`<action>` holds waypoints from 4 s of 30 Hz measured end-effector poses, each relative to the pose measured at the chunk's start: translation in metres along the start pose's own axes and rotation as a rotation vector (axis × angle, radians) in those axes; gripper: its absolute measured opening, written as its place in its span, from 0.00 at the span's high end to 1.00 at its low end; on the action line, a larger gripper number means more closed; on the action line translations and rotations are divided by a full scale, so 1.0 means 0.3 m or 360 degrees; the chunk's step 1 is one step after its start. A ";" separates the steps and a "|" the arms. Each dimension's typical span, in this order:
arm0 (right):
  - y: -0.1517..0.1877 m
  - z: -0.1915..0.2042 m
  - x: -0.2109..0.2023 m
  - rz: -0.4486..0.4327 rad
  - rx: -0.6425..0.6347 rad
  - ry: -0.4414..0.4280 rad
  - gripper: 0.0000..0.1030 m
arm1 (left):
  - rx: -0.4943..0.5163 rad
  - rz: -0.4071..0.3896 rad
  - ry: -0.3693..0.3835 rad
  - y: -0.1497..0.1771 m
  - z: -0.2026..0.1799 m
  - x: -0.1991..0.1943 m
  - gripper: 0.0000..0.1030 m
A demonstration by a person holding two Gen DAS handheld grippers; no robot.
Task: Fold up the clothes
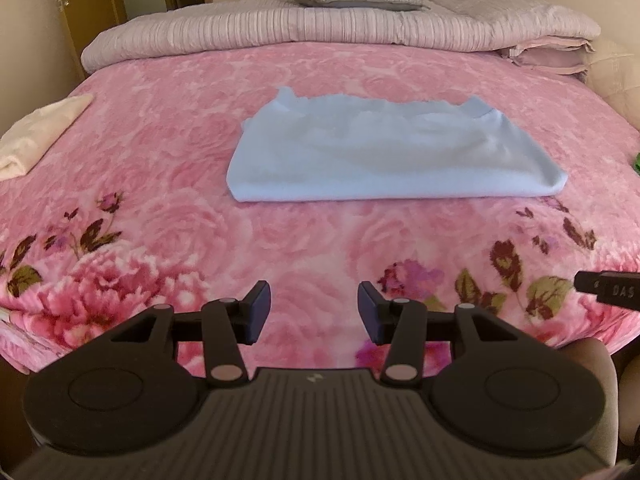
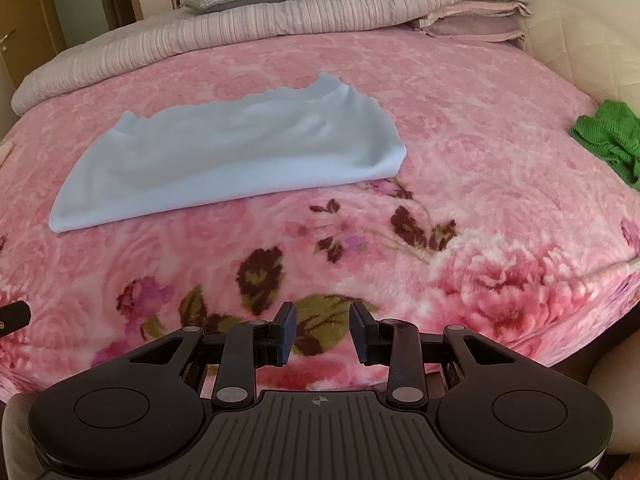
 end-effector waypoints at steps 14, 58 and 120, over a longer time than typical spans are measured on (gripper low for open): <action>-0.019 0.017 0.035 0.0002 -0.0070 0.0037 0.68 | -0.0027 0.0056 -0.0015 0.012 0.030 0.052 0.58; -0.243 -0.314 0.501 -0.0032 0.1636 -0.0671 0.92 | -0.1029 -0.0260 0.0393 -0.206 0.387 0.459 0.92; 0.091 0.624 0.071 -0.0382 -0.1148 -0.0815 0.59 | -0.1340 0.0022 0.0859 0.072 0.454 0.208 0.81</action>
Point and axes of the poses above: each gripper's, at about its wrist camera, not at the fingertips, and x roughly the way its jaws point, z to its left, y to its underside, the point moved 9 cm from there along x, roughly the way its jaws point, and after that the axes turned 6 degrees about y, right-handed, at the moved point
